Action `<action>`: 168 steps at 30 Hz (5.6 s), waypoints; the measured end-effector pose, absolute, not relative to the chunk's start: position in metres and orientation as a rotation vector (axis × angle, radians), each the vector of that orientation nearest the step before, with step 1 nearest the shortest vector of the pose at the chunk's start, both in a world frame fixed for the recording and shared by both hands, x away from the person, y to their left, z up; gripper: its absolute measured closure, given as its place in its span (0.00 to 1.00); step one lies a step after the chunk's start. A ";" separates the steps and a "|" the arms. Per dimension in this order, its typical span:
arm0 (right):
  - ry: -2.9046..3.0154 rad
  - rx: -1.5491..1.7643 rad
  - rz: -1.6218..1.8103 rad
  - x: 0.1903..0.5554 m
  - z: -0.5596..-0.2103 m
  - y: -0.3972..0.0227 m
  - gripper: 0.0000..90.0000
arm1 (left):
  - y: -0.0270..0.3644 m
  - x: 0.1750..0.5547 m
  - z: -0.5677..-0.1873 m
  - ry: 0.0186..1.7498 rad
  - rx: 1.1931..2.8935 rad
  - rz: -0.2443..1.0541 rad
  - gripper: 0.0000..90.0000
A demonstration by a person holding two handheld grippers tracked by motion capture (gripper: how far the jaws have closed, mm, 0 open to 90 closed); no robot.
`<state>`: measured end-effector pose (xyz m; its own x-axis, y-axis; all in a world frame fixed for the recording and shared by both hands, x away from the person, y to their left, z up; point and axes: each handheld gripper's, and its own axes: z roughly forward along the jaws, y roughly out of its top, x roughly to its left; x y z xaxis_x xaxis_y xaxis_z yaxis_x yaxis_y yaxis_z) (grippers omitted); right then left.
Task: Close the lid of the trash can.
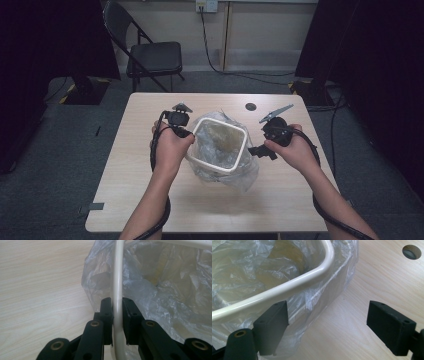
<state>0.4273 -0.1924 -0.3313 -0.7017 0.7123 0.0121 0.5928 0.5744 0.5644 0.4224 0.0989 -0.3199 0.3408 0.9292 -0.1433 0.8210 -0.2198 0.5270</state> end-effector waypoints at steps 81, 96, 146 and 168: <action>2.576 1.136 0.748 0.441 -0.340 -0.190 0.19 | 0.099 0.433 -0.314 1.557 1.990 0.188 0.88; 2.498 1.203 0.852 0.430 -0.319 -0.197 0.20 | 0.095 0.419 -0.312 1.636 1.950 0.171 0.88; 2.424 1.737 0.971 0.468 -0.327 -0.163 0.84 | 0.113 0.421 -0.328 1.482 1.987 0.190 0.69; 2.449 1.636 0.931 0.446 -0.328 -0.165 0.83 | 0.093 0.428 -0.324 1.570 2.001 0.230 0.85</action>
<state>0.4457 -0.1648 -0.3276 -0.4381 0.8551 0.2773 0.8234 0.2580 0.5054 0.4283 0.0935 -0.3244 0.2928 0.9325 -0.2116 0.8324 -0.1396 0.5364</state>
